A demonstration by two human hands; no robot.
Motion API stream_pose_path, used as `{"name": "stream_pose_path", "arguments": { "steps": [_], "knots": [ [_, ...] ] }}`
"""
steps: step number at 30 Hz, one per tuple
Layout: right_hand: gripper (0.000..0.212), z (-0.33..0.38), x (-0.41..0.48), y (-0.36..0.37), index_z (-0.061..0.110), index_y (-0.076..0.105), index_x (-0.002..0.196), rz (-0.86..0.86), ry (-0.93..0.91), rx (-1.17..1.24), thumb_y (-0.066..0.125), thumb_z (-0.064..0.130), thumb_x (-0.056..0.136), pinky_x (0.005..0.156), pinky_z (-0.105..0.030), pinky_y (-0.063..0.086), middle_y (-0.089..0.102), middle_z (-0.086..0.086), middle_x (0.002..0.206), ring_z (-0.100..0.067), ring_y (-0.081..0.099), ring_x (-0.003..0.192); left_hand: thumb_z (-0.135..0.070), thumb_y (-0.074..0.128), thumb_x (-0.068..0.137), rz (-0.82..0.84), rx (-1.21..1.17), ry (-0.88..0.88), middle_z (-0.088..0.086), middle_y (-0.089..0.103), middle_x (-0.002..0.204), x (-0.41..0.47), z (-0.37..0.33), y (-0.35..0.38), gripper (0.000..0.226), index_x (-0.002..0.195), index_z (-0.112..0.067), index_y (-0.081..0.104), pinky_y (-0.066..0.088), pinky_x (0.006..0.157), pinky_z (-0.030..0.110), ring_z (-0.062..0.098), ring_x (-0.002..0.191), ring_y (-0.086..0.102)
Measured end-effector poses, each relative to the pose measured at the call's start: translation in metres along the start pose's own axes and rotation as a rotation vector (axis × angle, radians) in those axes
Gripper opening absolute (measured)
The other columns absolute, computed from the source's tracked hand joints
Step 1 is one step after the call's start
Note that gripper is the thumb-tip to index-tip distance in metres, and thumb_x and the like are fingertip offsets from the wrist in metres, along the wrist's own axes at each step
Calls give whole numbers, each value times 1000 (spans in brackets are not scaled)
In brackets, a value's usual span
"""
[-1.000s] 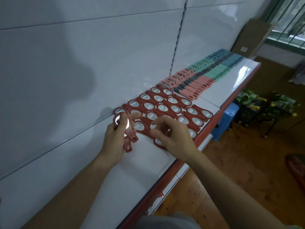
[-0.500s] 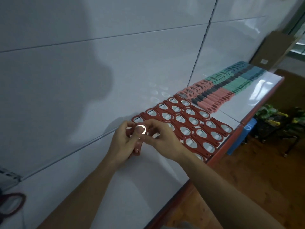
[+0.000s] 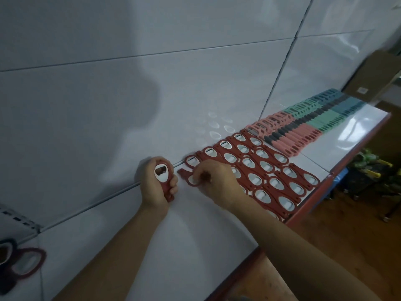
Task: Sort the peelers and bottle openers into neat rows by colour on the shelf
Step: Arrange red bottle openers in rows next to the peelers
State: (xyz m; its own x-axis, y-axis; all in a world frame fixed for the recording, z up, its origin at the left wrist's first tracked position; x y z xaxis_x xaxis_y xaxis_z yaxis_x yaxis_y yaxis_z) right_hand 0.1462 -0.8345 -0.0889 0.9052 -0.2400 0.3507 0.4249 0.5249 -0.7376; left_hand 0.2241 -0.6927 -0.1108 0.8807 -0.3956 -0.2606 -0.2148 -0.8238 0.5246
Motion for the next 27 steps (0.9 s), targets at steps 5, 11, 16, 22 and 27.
{"name": "stream_pose_path", "arguments": {
  "steps": [5,11,16,22,27],
  "knots": [
    [25,-5,-8,10,19,77,99,13,-96,-270,68,3,82,83,-46,54,74,5,106,-19,62,104,-32,35,103,12,-38,29,4,51,70,0,-2,1,37,75,-19,55,25,43,20,16,46,42],
    [19,11,-13,21,26,77,106,28,-76,-328,64,33,94,73,-35,48,70,5,98,-13,51,86,-30,34,104,7,-49,41,6,51,70,1,-1,1,36,76,-18,53,30,41,20,17,46,43],
    [21,6,-12,18,27,76,111,1,-26,-401,60,30,98,81,-39,46,71,4,103,-19,55,95,-37,44,93,6,-12,76,6,51,71,2,-2,1,29,75,-18,54,29,45,22,19,47,44],
    [21,2,-10,16,27,75,116,13,5,-384,63,31,98,87,-40,47,69,2,108,-19,55,101,-38,50,85,-61,51,139,5,58,75,2,-1,-2,24,82,-17,60,45,51,26,19,59,54],
    [18,4,-9,18,25,77,111,-32,11,-365,67,29,97,83,-41,48,69,2,101,-20,55,94,-18,42,107,-93,94,205,-8,62,64,0,-3,2,25,89,-11,59,48,52,24,9,58,58]
  ]
}}
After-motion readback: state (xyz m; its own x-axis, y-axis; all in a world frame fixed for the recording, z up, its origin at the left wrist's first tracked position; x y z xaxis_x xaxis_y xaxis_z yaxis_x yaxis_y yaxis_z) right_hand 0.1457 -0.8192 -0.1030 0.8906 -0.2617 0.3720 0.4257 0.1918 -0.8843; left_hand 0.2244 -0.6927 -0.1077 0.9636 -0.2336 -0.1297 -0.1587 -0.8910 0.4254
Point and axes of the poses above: each hand's wrist, its own x-axis towards the middle knuckle, its own y-axis out of the palm, z = x × y, the point moved 6 cm from there along x, towards the middle knuckle
